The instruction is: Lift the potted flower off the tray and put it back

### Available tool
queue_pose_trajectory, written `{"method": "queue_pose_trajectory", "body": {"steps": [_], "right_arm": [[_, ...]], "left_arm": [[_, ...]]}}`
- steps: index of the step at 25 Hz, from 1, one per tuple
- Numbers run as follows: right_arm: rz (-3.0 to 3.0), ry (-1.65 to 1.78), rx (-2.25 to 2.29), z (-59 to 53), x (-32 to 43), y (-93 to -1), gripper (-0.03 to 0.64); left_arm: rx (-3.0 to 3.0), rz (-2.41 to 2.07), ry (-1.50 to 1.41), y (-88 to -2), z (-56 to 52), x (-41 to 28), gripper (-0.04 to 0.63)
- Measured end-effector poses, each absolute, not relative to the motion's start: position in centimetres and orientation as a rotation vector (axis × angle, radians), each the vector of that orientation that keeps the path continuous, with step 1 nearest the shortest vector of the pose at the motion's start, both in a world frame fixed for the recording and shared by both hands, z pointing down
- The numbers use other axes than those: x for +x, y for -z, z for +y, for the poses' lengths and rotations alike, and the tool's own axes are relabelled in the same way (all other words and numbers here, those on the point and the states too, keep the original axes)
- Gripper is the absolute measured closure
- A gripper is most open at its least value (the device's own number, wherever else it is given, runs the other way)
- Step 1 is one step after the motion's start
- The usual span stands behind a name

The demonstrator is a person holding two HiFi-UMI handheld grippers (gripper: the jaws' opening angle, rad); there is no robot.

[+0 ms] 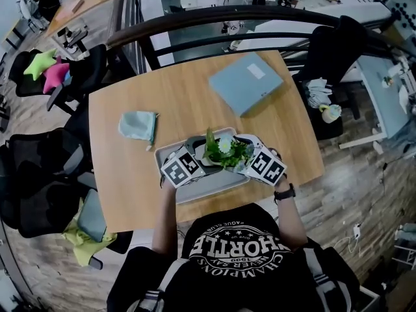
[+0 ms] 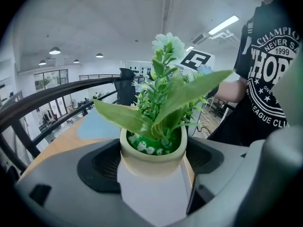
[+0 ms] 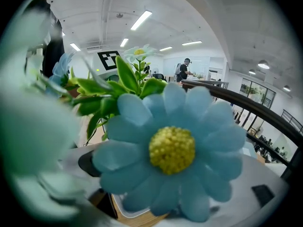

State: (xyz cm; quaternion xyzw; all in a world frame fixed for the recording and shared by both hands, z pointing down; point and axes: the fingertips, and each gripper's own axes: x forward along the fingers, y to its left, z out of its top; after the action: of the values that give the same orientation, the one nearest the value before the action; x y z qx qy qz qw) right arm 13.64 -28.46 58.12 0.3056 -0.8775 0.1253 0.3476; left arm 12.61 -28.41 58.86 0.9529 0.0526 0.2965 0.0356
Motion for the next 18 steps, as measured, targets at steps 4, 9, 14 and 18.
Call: {"method": "queue_pose_trajectory", "body": {"steps": [4,9,14,18], "right_arm": [[-2.273,-0.356,0.792,-29.5,13.6,-59.3,0.164],[-2.262,-0.399,0.792,-30.4,14.0,-61.4,0.164],[-2.238,-0.423,0.789,-30.6,14.7,-63.7,0.171],[-2.195,-0.405,0.766,-30.4,15.2,-65.3,0.179]], "left_arm": [[2.912,0.178,-0.949,-60.2,-29.4,12.5,0.160],[2.882,0.208,-0.971,-62.0,-30.3,12.9,0.160],[2.851,0.257,-1.022,-63.9,-30.4,13.6,0.161],[2.823,0.270,-1.079,-66.6,-29.8,14.1,0.161]]}}
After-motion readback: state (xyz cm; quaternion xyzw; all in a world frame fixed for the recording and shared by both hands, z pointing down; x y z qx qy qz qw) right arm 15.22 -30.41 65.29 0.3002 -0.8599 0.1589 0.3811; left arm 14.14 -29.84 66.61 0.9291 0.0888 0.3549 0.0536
